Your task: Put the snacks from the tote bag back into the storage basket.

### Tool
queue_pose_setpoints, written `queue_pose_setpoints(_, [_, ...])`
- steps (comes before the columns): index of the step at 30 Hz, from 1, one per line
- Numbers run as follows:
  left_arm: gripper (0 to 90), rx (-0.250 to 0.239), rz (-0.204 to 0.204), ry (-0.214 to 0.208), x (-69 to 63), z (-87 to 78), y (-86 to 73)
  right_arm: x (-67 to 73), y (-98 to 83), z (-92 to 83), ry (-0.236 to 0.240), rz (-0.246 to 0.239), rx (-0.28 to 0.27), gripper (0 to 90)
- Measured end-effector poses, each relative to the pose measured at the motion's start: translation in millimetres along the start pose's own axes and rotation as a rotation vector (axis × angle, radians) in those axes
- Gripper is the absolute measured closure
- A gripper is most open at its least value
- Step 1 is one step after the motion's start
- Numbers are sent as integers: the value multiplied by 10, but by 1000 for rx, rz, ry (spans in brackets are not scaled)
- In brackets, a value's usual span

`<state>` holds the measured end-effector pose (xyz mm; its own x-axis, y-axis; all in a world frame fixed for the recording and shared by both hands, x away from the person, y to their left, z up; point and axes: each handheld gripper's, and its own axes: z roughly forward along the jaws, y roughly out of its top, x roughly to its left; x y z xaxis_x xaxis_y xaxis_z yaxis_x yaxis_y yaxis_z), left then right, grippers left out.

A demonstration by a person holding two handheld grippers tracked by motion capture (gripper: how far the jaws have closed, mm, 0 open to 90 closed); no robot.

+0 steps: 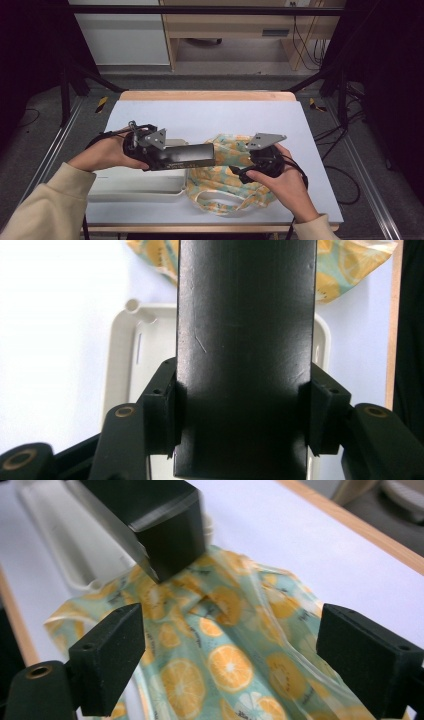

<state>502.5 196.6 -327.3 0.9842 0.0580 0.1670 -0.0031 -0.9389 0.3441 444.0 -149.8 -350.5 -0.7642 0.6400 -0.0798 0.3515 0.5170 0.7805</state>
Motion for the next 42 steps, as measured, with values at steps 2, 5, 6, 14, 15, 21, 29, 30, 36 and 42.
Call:
queue_pose_setpoints(2, [433,-22,-22,8,5,-49,-75,-39,-153,-56,-55,81,-45,115])
queue_pose_setpoints(5, [433,-27,-34,12,17,-96,-123,-73,-333,-90,-117,146,-76,94])
queue_pose_setpoints(6, [433,-28,-39,26,28,-149,-172,-86,-392,-94,-140,167,-70,86])
queue_pose_setpoints(14, [433,-27,-73,64,54,-320,-388,-134,-825,-208,-272,275,-118,82])
queue_pose_setpoints(15, [433,-21,-73,69,59,-330,-406,-125,-869,-205,-278,281,-121,81])
queue_pose_setpoints(21, [433,-3,-68,81,54,-365,-486,-81,-1044,-186,-300,268,-112,87])
queue_pose_setpoints(29, [434,3,-50,86,63,-375,-574,-90,-1157,-304,-336,298,-164,63])
queue_pose_setpoints(30, [434,1,-51,86,57,-373,-607,-100,-1165,-321,-341,305,-170,62])
queue_pose_setpoints(36, [434,6,-61,83,45,-360,-743,-199,-1244,-372,-386,351,-166,61])
queue_pose_setpoints(42, [434,6,-63,79,31,-313,-865,-310,-1364,-440,-460,397,-180,61])
